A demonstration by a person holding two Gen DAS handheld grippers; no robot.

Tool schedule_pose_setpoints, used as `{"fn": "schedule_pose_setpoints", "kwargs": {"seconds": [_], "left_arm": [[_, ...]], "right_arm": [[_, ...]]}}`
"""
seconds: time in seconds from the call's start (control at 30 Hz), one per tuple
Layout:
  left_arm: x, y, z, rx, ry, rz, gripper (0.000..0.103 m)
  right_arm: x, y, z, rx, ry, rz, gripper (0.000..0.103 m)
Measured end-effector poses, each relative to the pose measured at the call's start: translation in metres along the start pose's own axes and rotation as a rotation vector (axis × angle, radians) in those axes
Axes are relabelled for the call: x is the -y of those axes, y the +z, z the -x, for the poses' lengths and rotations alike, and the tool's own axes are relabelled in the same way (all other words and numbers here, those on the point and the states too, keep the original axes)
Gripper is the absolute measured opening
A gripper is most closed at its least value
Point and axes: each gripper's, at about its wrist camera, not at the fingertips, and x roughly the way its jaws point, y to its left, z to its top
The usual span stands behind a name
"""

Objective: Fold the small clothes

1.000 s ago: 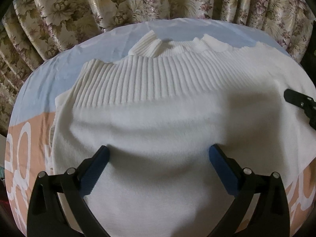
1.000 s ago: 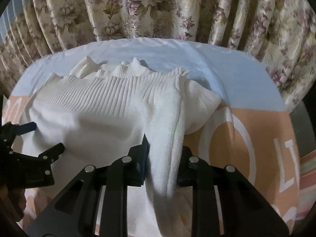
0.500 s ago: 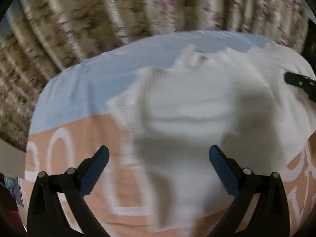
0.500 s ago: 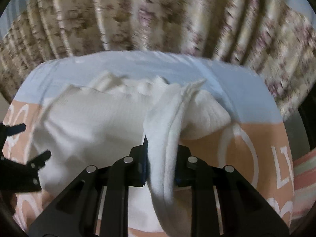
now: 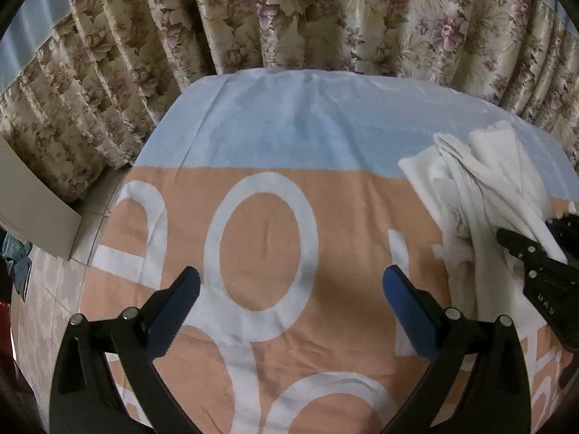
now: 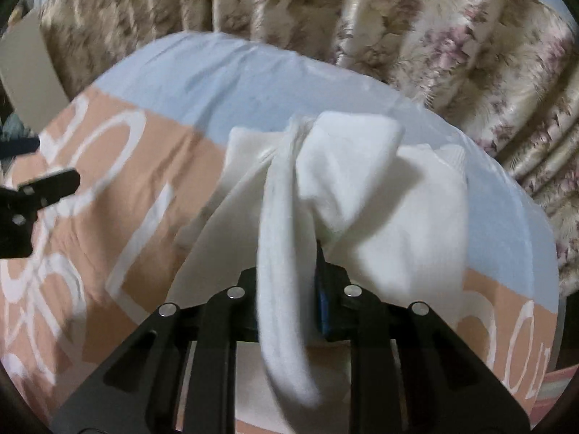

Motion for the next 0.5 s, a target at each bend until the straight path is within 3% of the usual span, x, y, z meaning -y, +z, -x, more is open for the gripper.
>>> {"fn": "schedule_pose_setpoints", "kwargs": {"seconds": [0.07,0.13,0.23,0.33,0.37,0.5], "left_arm": [[0.007,-0.003,-0.001,-0.005,0.001,-0.009,0.101],[0.015,-0.003,-0.002,-0.007,0.004,-0.024,0.101],[0.024,0.000,-0.001,0.008,0.002,-0.052,0.101],[0.035,0.005,0.005,0.022,-0.008,-0.076,0.101],[0.041,0.007,0.008,0.027,-0.022,-0.081,0.101],[0.065,0.018,0.022,0.044,-0.129,-0.087,0.101]], "right_arm": [[0.006,0.000,0.009,-0.011,0.113,-0.019,0.039],[0.016,-0.001,0.027,0.001,0.163,-0.040,0.039],[0.039,-0.008,0.062,0.069,0.196,-0.070,0.042],[0.075,-0.016,0.084,0.115,0.208,-0.140,0.055],[0.085,-0.019,0.087,0.122,0.205,-0.159,0.060],[0.127,-0.041,0.080,0.099,0.179,-0.248,0.060]]}}
